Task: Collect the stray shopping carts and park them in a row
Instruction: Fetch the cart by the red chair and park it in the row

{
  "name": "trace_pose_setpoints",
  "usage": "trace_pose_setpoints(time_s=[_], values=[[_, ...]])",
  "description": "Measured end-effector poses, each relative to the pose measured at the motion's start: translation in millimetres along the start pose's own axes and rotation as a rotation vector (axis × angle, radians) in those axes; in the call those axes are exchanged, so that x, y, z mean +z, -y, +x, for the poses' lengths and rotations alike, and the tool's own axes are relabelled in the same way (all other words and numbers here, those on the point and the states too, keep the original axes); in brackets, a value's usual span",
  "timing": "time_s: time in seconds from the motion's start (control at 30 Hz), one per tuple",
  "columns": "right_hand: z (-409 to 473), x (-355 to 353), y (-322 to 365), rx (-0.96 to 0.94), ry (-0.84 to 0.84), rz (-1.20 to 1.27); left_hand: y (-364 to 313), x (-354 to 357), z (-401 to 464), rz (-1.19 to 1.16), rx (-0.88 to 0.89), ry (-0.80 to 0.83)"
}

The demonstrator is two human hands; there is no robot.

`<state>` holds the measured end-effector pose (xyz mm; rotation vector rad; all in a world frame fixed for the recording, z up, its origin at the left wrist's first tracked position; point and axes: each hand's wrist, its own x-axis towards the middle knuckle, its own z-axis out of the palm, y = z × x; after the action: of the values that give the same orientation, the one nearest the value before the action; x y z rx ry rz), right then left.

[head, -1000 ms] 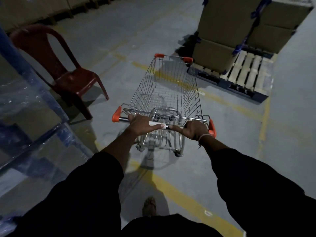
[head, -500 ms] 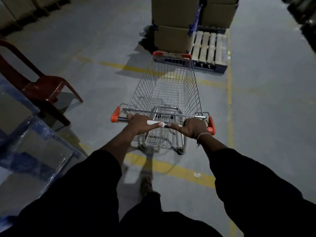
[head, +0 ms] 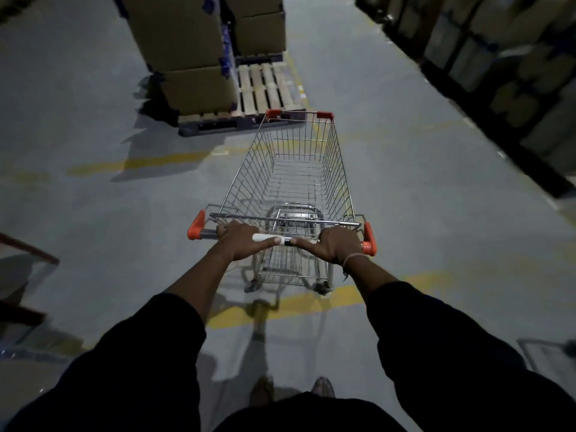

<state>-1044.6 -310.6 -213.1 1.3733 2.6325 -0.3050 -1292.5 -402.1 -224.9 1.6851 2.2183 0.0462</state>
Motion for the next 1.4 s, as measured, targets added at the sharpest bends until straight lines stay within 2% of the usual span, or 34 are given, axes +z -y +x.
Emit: trace_pose_setpoints(time_s=[0.13,0.43,0.83,1.03,1.4], values=[[-19,3,-23,0.12,-0.005,0.048,-30,2,18,0.089,0.102,-0.002],[-74,9,-76,0.381,-0.056,0.082,-109,11,50,0.112,0.416,0.055],[-134,14,-157,0.699,-0.159,0.122,-241,25,95,0.253,0.721,0.082],[-155,12,-238,0.799,-0.178,0.111,-336,40,123,0.255,0.824,0.109],[-172,-4,-407,0.902,-0.134,0.126,-518,70,197,0.273,0.912,0.128]])
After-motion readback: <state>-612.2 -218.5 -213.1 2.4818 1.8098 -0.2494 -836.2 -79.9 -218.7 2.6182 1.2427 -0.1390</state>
